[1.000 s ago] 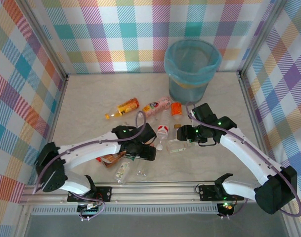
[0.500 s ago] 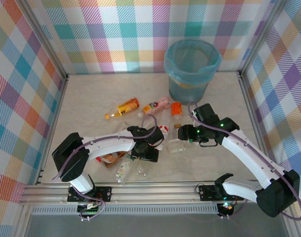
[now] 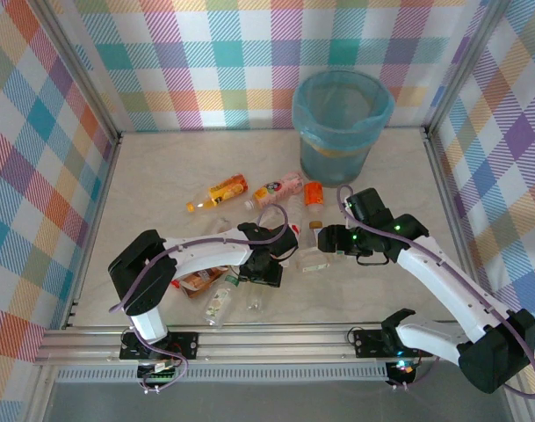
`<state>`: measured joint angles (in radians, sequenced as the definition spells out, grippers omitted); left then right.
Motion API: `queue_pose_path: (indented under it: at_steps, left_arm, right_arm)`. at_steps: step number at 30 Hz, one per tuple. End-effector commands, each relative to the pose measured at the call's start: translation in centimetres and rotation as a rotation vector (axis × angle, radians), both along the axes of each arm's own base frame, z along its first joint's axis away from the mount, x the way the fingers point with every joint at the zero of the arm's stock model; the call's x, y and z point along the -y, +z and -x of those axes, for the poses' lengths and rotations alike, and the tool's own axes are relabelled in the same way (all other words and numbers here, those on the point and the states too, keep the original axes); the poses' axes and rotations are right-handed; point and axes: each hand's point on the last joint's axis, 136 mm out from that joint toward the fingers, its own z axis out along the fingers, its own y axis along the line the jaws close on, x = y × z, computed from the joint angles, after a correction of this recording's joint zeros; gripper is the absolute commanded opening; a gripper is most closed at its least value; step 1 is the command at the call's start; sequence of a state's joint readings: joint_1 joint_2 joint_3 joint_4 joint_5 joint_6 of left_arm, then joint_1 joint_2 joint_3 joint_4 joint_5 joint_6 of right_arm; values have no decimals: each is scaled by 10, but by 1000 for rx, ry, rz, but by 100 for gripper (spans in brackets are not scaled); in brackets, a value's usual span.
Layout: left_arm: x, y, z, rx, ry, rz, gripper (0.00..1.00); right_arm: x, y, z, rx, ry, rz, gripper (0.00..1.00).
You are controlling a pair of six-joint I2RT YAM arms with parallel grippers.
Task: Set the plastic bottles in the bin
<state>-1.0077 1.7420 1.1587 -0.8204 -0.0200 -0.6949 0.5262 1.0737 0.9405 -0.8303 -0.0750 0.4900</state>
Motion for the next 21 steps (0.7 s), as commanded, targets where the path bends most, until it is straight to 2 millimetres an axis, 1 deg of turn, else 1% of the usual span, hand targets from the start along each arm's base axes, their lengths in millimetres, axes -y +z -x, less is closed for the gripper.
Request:
queue_pose_path:
  at_steps: [1,6,8,12,17,20,21]
  left_arm:
    - [3,10,0,14,-8,2,59]
    - [-1,21,0,29,-10,2,56]
    - [-5,31,-2,53,-5,-1,54]
    - [-18,58,-8,118,-3,-28,54]
    - [-31,96,-8,173,2,-12,53]
    - [-39,121,-9,227,4,14,52]
    - [-41,132,-12,263,-2,34,52]
  right_arm:
    - [0,7,-1,28,3,-3,72]
    - [2,18,-5,60,11,7,72]
    - [1,23,-6,69,11,3,72]
    - [-5,37,-10,93,27,-25,72]
    - [-21,72,-16,165,90,-105,71]
    - [-35,102,-19,230,163,-165,71]
    - [-40,114,-20,258,192,-185,71]
